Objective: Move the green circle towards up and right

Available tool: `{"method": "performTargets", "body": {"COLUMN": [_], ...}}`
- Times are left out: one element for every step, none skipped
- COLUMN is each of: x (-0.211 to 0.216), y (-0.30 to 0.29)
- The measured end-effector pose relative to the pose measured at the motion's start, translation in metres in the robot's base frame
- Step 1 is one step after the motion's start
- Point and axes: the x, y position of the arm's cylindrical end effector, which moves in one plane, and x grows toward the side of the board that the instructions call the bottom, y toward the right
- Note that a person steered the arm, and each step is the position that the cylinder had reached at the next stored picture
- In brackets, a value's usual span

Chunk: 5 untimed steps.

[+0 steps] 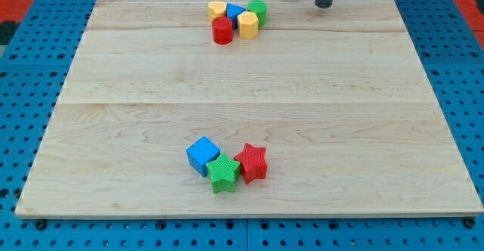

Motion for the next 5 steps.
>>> {"method": "performTargets", "body": {"x": [-0.003, -0.003, -0.003, -0.003, -0.001], "y": [-0.001, -0.004, -0.020, -0.034, -0.124]}}
